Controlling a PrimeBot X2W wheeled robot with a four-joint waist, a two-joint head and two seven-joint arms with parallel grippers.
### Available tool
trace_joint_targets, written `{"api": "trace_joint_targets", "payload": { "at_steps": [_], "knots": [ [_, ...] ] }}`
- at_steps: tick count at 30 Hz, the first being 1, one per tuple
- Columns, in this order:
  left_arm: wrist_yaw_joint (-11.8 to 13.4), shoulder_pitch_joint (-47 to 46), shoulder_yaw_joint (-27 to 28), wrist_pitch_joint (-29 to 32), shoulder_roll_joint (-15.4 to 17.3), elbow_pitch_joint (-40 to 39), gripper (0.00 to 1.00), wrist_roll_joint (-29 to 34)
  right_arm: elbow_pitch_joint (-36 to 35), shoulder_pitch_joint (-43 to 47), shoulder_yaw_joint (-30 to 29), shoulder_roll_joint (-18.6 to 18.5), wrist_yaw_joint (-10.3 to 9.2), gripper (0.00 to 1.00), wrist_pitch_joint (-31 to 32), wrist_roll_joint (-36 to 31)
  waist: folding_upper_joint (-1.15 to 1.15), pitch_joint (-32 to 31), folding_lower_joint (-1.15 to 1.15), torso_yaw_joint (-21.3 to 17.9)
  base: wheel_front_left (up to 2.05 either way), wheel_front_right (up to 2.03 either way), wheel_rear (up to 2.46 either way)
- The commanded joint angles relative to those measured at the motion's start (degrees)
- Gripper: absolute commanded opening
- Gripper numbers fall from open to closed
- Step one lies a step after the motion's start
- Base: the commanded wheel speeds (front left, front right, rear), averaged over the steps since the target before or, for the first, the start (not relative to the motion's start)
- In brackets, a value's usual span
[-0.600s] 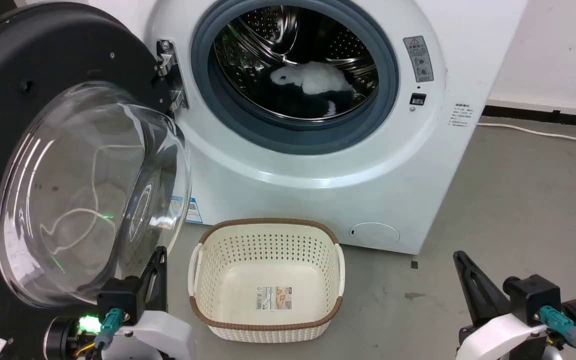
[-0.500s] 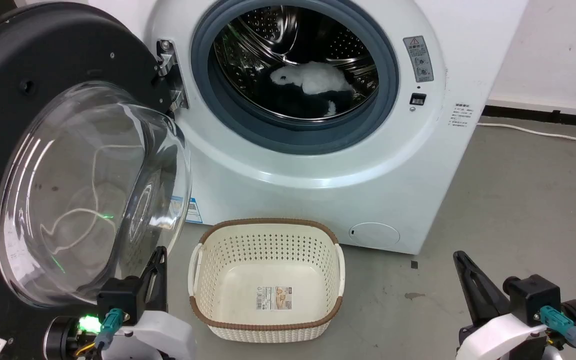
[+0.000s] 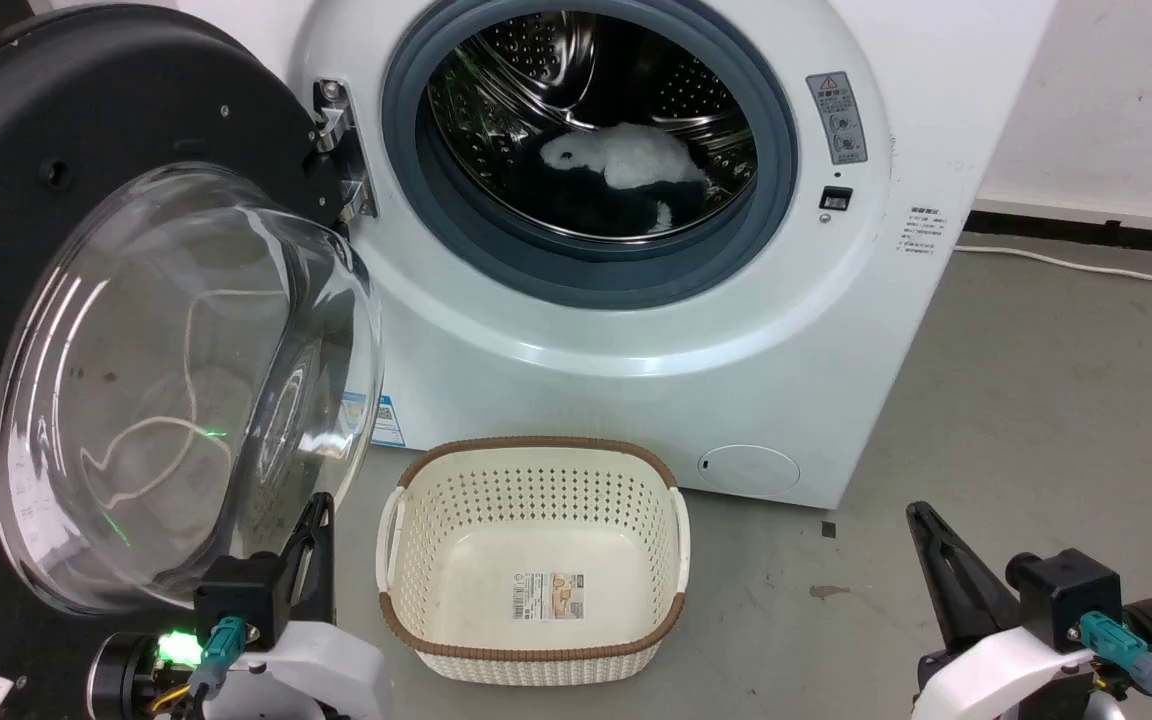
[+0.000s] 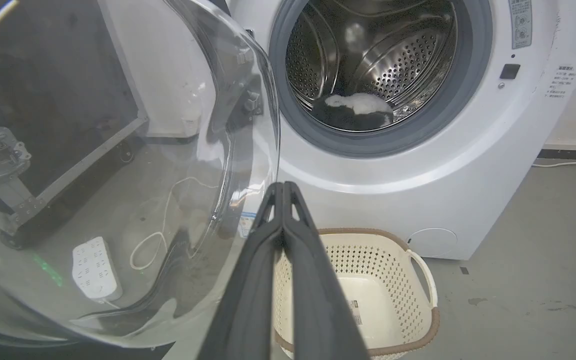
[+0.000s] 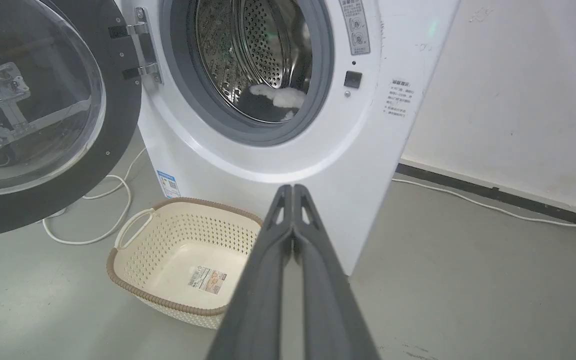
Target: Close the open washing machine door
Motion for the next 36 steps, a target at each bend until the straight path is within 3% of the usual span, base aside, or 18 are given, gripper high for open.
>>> {"api": "trace_joint_targets", "payload": {
  "at_steps": [1, 26, 27, 36],
  "knots": [
    [0.16, 0.22, 0.07, 0.02, -0.02, -0.23, 0.00, 0.16, -0.27, -0.80, -0.03, 0.03, 0.05, 0.00, 0.02, -0.43, 0.00, 0.00, 0.00, 0.00, 0.00, 0.00, 0.00],
    [-0.01, 0.01, -0.01, -0.01, 0.00, 0.02, 0.00, -0.04, 0.00, 0.02, 0.01, 0.00, 0.00, 0.00, -0.01, 0.05, 0.00, 0.00, 0.00, 0.00, 0.00, 0.00, 0.00],
    [-0.01, 0.01, -0.03, -0.02, 0.00, 0.04, 1.00, -0.05, 0.04, 0.04, 0.03, 0.00, 0.00, 1.00, -0.02, 0.07, 0.00, 0.00, 0.00, 0.00, 0.00, 0.00, 0.00],
    [0.06, 0.54, -0.51, -0.94, 0.00, 0.14, 1.00, -1.31, 0.35, 0.65, 0.27, 0.00, -0.01, 1.00, -0.93, 1.26, 0.00, 0.02, 0.00, 0.03, 0.00, 0.00, 0.00]
  ]
}}
